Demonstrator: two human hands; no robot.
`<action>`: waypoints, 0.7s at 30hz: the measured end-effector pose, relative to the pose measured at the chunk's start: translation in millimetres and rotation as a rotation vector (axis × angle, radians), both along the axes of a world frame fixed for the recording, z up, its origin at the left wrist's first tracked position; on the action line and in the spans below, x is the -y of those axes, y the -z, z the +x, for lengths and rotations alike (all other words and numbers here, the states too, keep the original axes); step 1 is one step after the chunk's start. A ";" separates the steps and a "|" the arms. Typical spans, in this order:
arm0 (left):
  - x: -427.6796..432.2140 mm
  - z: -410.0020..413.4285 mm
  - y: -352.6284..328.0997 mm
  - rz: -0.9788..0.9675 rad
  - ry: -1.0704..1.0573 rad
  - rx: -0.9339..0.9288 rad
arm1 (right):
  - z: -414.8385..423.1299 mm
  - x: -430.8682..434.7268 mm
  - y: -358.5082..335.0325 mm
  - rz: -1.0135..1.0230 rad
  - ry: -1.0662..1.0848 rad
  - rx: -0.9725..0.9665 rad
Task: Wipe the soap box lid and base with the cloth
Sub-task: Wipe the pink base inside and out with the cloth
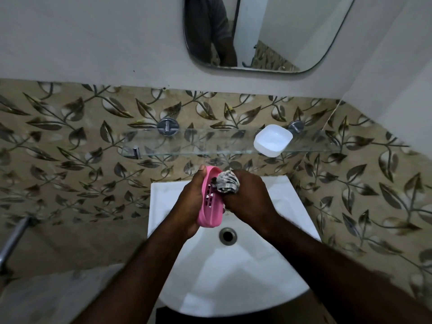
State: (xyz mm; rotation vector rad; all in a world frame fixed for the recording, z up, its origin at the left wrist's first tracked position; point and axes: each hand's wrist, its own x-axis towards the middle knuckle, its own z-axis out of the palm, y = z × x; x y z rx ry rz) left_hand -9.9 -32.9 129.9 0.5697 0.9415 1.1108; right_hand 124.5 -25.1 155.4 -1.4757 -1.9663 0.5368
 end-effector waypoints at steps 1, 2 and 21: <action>0.6 1.2 0.5 -0.001 0.008 0.027 | -2.1 2.8 -1.2 -0.077 0.002 -0.105; 1.4 2.0 1.7 -0.017 0.008 0.049 | -2.6 7.1 -0.7 -0.162 -0.029 -0.180; 7.1 0.0 17.6 -0.104 -0.004 0.153 | -3.7 29.0 -0.6 -0.044 -0.220 -0.211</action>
